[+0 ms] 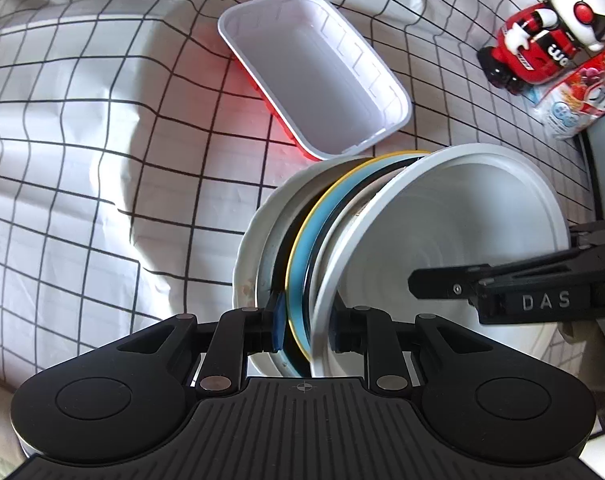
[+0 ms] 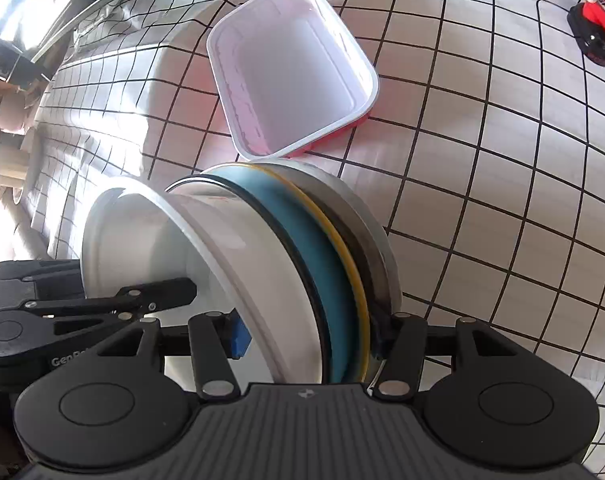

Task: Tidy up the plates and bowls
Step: 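Carry the bowl stack with both tools and lower it into the steel bowl, then release the stack and move the right tool toward the red-and-white tray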

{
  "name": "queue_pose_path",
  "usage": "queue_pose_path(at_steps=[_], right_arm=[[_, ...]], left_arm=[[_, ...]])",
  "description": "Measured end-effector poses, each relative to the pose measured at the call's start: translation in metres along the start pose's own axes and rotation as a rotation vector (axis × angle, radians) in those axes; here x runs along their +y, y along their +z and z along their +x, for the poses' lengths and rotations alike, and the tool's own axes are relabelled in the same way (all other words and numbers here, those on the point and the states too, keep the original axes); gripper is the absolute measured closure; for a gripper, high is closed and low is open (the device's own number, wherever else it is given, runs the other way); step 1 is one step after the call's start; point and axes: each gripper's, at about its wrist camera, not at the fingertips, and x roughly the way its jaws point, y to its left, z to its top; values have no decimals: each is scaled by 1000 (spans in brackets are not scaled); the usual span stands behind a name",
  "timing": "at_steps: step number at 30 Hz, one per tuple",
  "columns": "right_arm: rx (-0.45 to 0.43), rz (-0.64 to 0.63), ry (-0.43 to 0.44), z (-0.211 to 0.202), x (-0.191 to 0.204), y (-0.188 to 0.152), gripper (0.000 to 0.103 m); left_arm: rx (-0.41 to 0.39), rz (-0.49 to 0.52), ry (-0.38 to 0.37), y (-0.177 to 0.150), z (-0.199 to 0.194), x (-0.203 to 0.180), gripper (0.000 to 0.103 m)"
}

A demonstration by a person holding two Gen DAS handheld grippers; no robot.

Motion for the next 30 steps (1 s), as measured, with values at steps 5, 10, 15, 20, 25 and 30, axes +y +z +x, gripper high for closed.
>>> queue_pose_path(at_steps=[5, 10, 15, 20, 25, 30], right_arm=[[-7, 28, -29, -2, 5, 0, 50], [-73, 31, -51, -17, 10, 1, 49], [-161, -13, -109, -40, 17, 4, 42], [-247, -22, -101, -61, 16, -7, 42], [-357, -5, -193, -69, 9, -20, 61], [-265, 34, -56, -42, 7, -27, 65]], left_arm=[[11, 30, -30, 5, 0, 7, 81], [-38, 95, -40, 17, -15, 7, 82], [-88, 146, -67, 26, -33, 3, 80], [-97, 200, -40, 20, -31, -2, 81], [-133, 204, -77, 16, -44, 1, 81], [-146, 204, -46, 16, -47, 1, 81]])
